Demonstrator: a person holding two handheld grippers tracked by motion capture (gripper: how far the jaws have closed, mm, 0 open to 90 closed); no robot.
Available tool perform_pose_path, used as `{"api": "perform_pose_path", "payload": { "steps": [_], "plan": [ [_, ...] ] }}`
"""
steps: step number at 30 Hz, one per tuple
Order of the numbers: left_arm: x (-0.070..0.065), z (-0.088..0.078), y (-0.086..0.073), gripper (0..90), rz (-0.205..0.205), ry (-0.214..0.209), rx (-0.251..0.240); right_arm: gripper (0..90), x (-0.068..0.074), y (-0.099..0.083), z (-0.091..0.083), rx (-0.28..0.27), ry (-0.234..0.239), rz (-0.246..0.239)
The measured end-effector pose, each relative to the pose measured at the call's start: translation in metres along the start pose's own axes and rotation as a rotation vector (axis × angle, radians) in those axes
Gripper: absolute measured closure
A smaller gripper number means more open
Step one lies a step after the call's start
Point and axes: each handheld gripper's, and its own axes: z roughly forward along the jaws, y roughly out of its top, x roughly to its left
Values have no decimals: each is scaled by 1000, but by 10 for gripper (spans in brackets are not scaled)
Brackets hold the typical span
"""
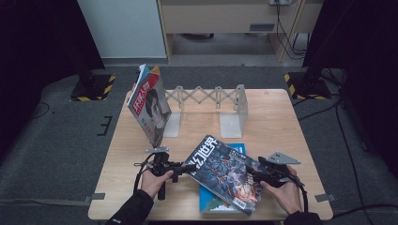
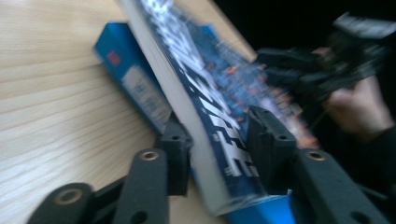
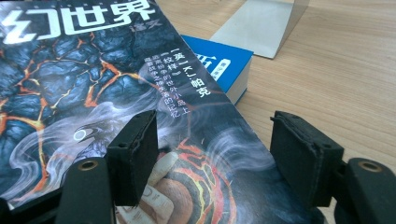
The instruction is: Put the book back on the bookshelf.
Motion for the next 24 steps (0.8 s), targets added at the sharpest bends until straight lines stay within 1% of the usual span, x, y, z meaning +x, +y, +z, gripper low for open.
{"api": "perform_pose_path", "payload": {
  "steps": [1, 2, 4, 7, 9, 10, 11, 13, 14, 16, 17, 18, 19, 20, 21, 22, 24],
  "plan": [
    [-1, 0, 0, 625, 4, 3, 4, 327, 0, 0, 0, 0, -1, 2],
    [-1, 1, -1, 628, -4, -3, 7, 328, 0, 0, 0, -1, -1, 0],
    [-3, 3, -1, 637, -7, -9, 11, 328, 0, 0, 0, 0, 0, 0],
    [-7, 6, 0, 644, 5, -17, 22, 325, 0, 0, 0, -1, -4, 3],
    [-10, 7, 0, 666, -19, -28, 31, 322, -1, 0, 0, -2, -5, 9],
    [-11, 7, 1, 681, -36, -34, 33, 321, -1, 0, -1, 0, -6, 3],
    [-12, 7, 1, 702, -47, -37, 33, 321, -1, 0, -1, -1, -7, 11],
    [-14, 6, 3, 720, -50, -39, 29, 320, -2, 0, -1, -3, -4, 21],
    [-16, 5, 5, 726, -49, -38, 27, 320, -2, 0, -1, -5, -2, 20],
    [-21, 4, 9, 739, -29, -39, 14, 316, -3, 1, -1, -8, -3, 23],
    [-24, 4, 10, 745, -28, -41, 9, 316, -3, 1, -2, -13, -5, 26],
    [-27, 3, 12, 751, -21, -40, 5, 316, -4, 2, -3, -21, -9, 31],
    [-30, 3, 14, 756, -1, -35, 6, 315, -5, 2, -4, -32, -14, 39],
    [-33, 3, 16, 757, 3, -26, 2, 314, -8, 3, -5, -43, -17, 44],
    [-35, 3, 17, 762, 3, -22, 1, 314, -10, 3, -8, -62, -26, 54],
    [-36, 2, 17, 765, 3, -21, 1, 314, -12, 4, -9, -68, -30, 59],
    [-39, 2, 19, 770, 14, -15, -6, 314, -17, 4, -13, -92, -49, 80]
  ]
}}
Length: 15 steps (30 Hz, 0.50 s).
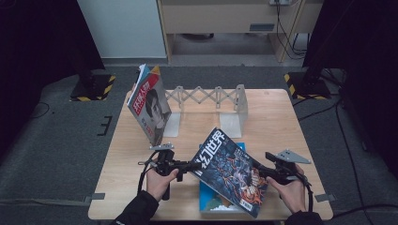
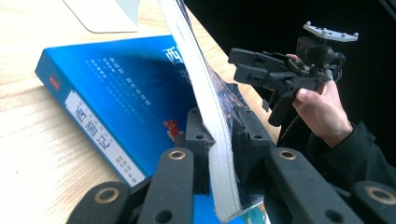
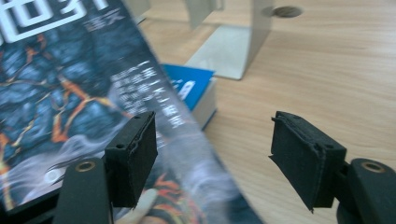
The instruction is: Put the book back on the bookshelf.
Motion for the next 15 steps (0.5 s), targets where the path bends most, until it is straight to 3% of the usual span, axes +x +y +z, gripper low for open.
{"api": "perform_pose_path", "payload": {
  "steps": [15],
  "plan": [
    [-29, -16, 26, 817, 67, -5, -107, 314, -33, -3, -12, -10, -136, 42]
  ]
}}
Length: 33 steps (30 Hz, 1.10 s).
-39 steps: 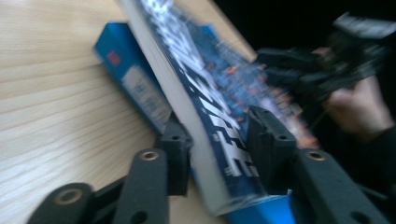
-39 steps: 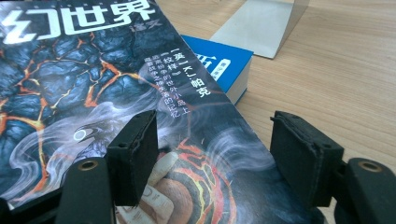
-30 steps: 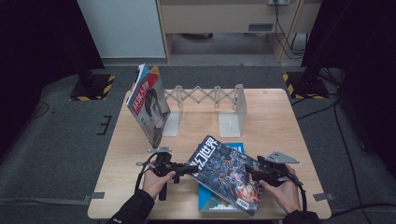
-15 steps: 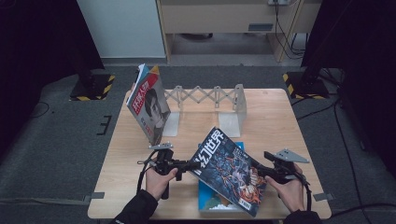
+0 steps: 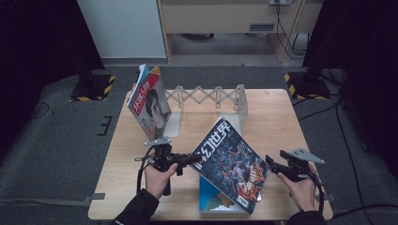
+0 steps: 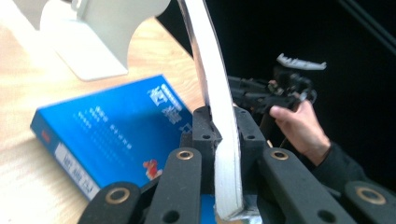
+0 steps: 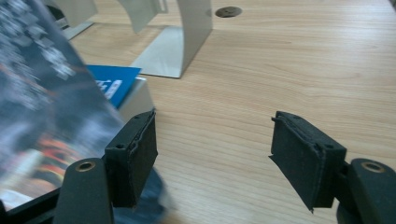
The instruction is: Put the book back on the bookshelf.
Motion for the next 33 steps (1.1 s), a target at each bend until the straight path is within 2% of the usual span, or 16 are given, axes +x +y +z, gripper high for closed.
{"api": "perform_pose_path", "payload": {
  "steps": [5, 8, 15, 20, 23, 28, 33],
  "plan": [
    [-7, -8, 12, 821, 26, 13, -33, 303, -10, -3, 0, 16, -38, 5],
    [-11, -10, 16, 821, 43, 25, -39, 301, -11, -4, 0, 24, -43, 3],
    [-18, -19, 33, 822, 43, 19, -78, 296, -11, -3, 1, 33, -51, -14],
    [-24, -24, 45, 822, 72, 63, -86, 295, -14, -4, 0, 37, -61, -11],
    [-28, -29, 52, 823, 90, 71, -104, 294, -15, -4, 0, 35, -67, -10],
    [-35, -38, 65, 822, 130, 109, -130, 294, -15, -4, 0, 39, -69, -13],
    [-37, -50, 74, 822, 165, 168, -154, 293, -15, -4, 0, 38, -71, -16]
  ]
}}
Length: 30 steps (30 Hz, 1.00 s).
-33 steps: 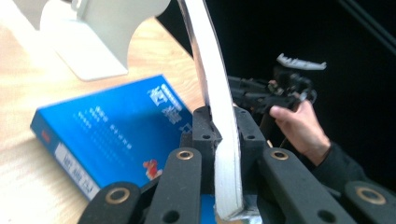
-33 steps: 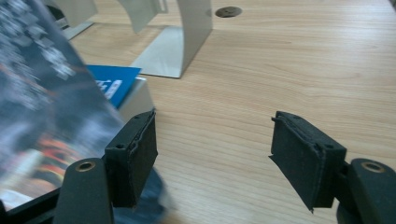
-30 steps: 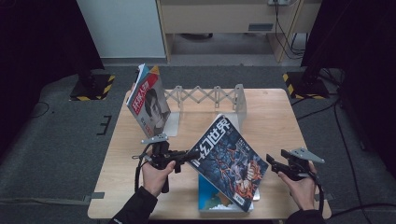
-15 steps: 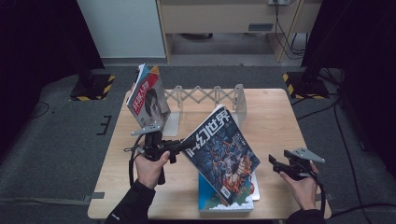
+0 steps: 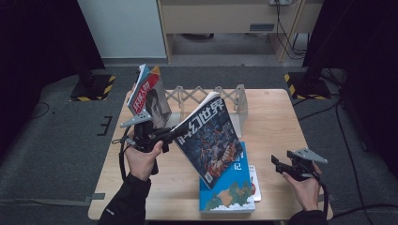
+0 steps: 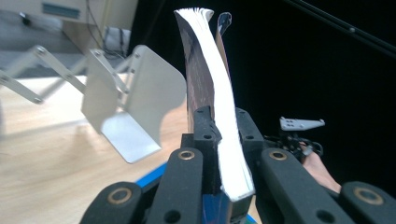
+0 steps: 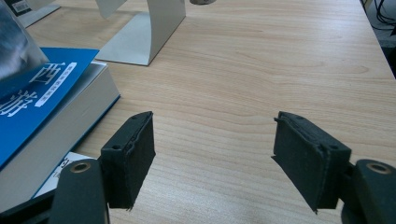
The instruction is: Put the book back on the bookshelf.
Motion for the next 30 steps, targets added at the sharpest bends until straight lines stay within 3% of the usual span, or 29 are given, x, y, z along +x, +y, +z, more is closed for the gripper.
{"api": "perform_pose_path", "payload": {
  "steps": [13, 24, 30],
  "plan": [
    [14, -43, 25, 823, 46, 179, -70, 293, 0, 0, 1, 7, -4, -4],
    [34, -71, 35, 822, 49, 333, -88, 293, -1, -1, 1, 11, -5, -11],
    [43, -78, 38, 822, 40, 387, -97, 293, -1, -1, 2, 14, -7, -9]
  ]
}}
